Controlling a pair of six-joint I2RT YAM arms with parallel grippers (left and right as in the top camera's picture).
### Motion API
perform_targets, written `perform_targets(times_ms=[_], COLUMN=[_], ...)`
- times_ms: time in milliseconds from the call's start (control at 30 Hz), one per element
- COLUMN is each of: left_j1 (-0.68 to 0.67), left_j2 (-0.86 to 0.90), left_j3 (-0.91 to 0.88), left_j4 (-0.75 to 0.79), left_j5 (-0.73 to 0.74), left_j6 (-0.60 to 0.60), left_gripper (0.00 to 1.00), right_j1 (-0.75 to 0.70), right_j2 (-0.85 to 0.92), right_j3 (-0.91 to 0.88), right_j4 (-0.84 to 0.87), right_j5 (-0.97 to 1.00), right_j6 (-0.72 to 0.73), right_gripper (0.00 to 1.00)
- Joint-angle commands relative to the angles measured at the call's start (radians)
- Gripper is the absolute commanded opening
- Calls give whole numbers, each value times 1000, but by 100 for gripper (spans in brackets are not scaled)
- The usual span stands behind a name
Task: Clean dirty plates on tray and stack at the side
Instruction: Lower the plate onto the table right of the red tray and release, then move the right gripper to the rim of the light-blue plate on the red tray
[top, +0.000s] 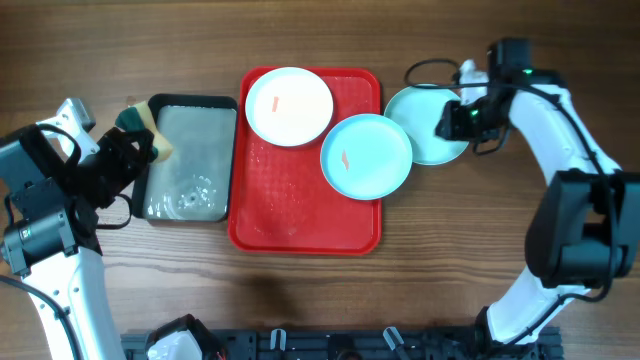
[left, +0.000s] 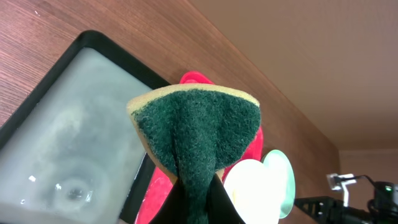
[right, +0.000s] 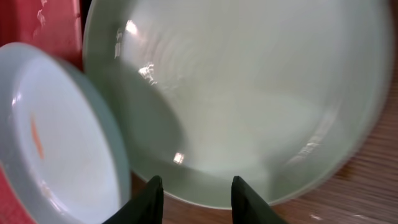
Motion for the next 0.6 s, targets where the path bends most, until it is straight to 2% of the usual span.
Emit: perform_targets(times_ms=[0,233,567], left_j1=[5,5,5], left_j2=[-12,-12,-12], left_j3=[18,18,18], left_j4=[3,-2,-8], left_j5=[-2,-2,-2], left_j6=[24,24,24], left_gripper=[4,4,4], right_j1=[79,145,150], right_j2=[6,6,7], right_j3=[-2,-3,-3], right_j4=[-1,-14,-14], right_j5=[-71,168,68], right_j6=[-46,-42,-39], right_gripper=[38,40,35])
